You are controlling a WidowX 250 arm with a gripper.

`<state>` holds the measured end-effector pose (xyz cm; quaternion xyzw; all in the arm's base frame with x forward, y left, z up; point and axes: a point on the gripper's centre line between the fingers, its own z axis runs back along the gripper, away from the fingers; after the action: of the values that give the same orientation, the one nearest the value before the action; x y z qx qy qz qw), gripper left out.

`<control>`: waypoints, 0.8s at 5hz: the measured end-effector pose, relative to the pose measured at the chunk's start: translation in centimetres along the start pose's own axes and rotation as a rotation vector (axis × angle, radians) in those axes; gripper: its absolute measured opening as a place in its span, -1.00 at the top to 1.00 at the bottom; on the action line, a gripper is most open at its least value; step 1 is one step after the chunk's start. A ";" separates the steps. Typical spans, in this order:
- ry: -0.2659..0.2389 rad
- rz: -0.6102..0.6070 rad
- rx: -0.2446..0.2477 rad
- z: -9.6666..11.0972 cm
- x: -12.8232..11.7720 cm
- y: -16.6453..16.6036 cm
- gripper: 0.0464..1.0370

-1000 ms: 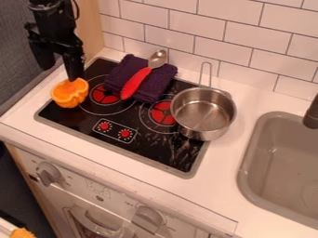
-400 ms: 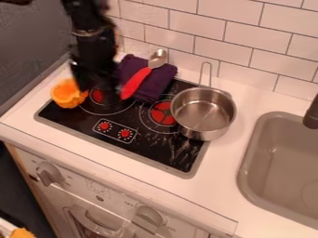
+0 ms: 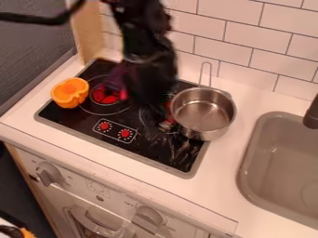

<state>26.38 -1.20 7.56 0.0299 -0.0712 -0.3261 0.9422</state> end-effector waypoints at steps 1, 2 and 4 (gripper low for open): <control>-0.029 -0.069 -0.022 -0.2 1.5 -1.7 -0.93; -0.024 -0.107 -0.039 -2.2 3.5 -2.0 -0.93; -0.101 -0.162 -0.013 -3.8 5.2 -0.5 -0.93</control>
<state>30.70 -4.74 4.36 0.0131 -0.1138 -0.4030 0.9080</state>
